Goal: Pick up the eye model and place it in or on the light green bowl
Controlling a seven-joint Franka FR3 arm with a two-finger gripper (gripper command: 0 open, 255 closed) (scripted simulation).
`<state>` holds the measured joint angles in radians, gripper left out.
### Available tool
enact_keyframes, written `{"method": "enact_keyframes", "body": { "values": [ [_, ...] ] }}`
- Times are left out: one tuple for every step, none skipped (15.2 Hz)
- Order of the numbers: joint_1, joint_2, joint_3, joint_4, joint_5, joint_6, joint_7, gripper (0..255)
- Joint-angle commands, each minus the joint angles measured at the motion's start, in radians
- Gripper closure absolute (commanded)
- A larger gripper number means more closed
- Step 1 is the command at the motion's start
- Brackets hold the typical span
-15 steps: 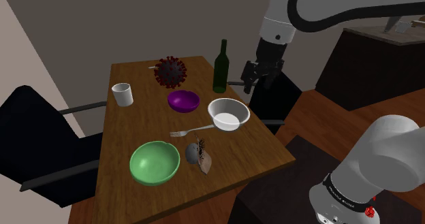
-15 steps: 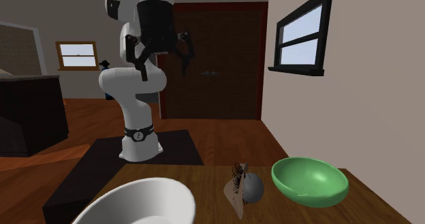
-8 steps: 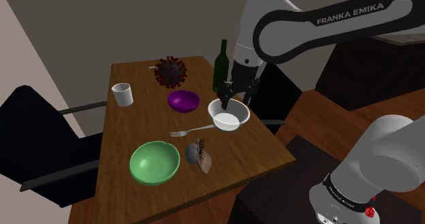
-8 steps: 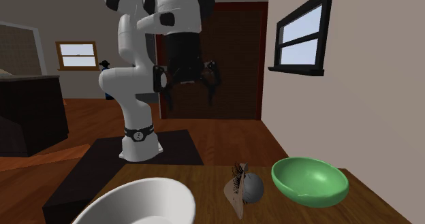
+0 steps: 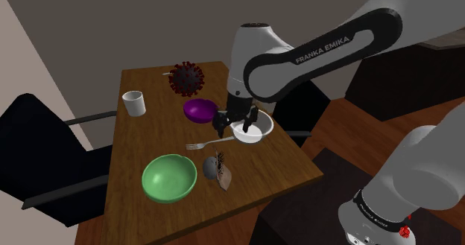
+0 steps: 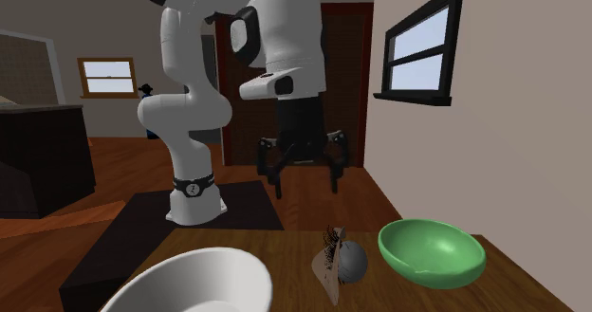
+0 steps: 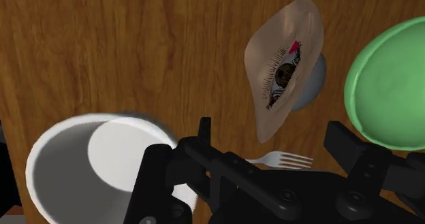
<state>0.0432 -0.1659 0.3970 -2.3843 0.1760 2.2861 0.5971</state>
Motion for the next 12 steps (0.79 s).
{"method": "enact_keyframes", "body": {
  "values": [
    [-0.002,0.092,0.023,0.031,-0.035,0.061,0.056,0],
    [-0.001,0.134,0.031,0.048,-0.056,0.083,0.085,0],
    [0.003,0.176,0.037,0.067,-0.079,0.104,0.115,0],
    [0.006,0.206,0.039,0.081,-0.096,0.119,0.136,0],
    [0.008,0.217,0.039,0.078,-0.102,0.132,0.140,0],
    [0.009,0.228,0.038,0.075,-0.108,0.145,0.145,0],
    [0.011,0.239,0.038,0.072,-0.114,0.158,0.149,0],
    [0.012,0.251,0.037,0.069,-0.120,0.172,0.154,0],
    [0.013,0.262,0.036,0.067,-0.127,0.185,0.159,0],
    [0.015,0.274,0.035,0.065,-0.134,0.198,0.164,0],
    [0.017,0.286,0.034,0.063,-0.142,0.211,0.169,0],
    [0.018,0.293,0.033,0.062,-0.146,0.218,0.172,0]
  ]
}}
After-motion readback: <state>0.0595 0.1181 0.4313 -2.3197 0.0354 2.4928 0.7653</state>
